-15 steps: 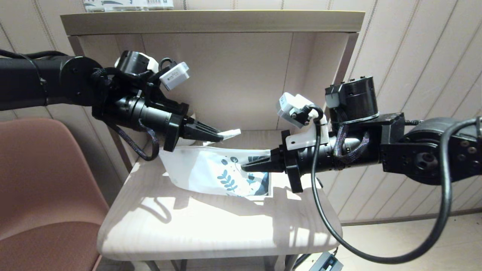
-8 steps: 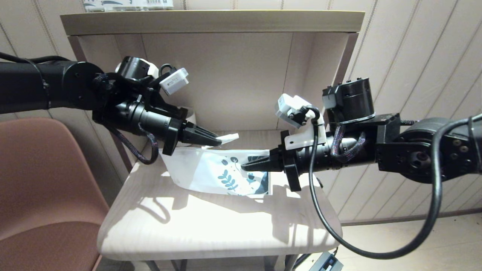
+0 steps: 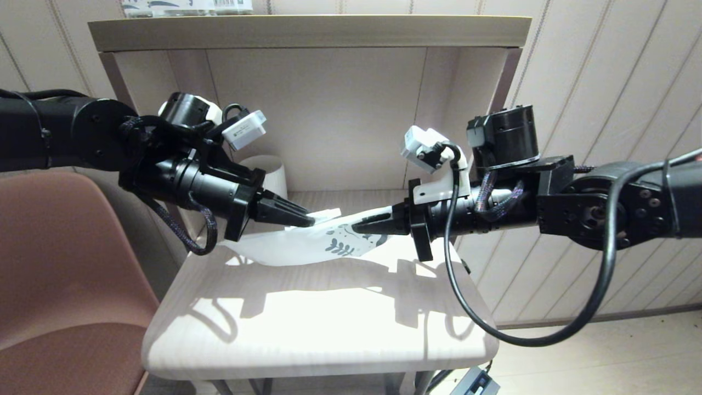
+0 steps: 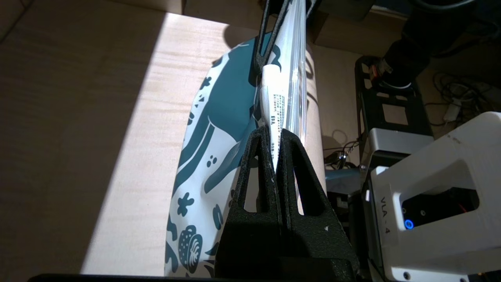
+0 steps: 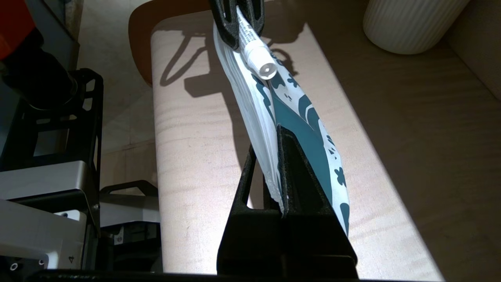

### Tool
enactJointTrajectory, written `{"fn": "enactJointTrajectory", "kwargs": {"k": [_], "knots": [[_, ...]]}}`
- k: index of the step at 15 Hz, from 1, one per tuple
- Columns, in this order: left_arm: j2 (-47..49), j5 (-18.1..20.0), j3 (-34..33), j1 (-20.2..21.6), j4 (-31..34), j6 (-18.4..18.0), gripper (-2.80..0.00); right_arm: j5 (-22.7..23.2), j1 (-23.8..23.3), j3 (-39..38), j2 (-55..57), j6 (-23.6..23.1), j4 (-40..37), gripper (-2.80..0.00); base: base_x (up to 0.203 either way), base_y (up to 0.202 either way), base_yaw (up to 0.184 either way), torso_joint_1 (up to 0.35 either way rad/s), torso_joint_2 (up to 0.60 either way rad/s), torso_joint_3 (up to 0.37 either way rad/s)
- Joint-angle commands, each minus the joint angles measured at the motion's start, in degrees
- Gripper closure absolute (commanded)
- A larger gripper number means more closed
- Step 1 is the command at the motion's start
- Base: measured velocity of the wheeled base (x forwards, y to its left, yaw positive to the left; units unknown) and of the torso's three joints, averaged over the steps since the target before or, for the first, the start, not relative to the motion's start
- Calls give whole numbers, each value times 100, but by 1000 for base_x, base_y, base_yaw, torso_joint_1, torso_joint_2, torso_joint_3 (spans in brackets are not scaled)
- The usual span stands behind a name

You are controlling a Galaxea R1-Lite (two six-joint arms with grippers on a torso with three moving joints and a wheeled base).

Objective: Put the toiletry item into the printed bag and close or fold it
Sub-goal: Place the toothpaste on the table

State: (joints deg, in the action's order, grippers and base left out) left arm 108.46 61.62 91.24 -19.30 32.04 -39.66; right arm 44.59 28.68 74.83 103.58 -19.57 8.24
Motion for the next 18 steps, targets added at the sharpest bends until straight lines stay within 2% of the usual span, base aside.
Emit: {"fn": "enactJointTrajectory", "kwargs": {"k": [1, 6, 11, 18], "knots": [[-42, 34, -117, -4, -22, -25, 0, 32, -3, 14, 39, -12, 8, 0, 0, 0, 0, 0, 0, 0], [26, 18, -112, -4, -127, -8, 0, 23, 32, 14, 74, -12, 20, 0, 0, 0, 0, 0, 0, 0], [-71, 41, 498, 5, -82, 45, 0, 23, 14, -21, 48, -12, 20, 0, 0, 0, 0, 0, 0, 0], [-55, 25, 254, -30, -107, 46, 0, 23, 42, -29, 57, -12, 20, 0, 0, 0, 0, 0, 0, 0]]}}
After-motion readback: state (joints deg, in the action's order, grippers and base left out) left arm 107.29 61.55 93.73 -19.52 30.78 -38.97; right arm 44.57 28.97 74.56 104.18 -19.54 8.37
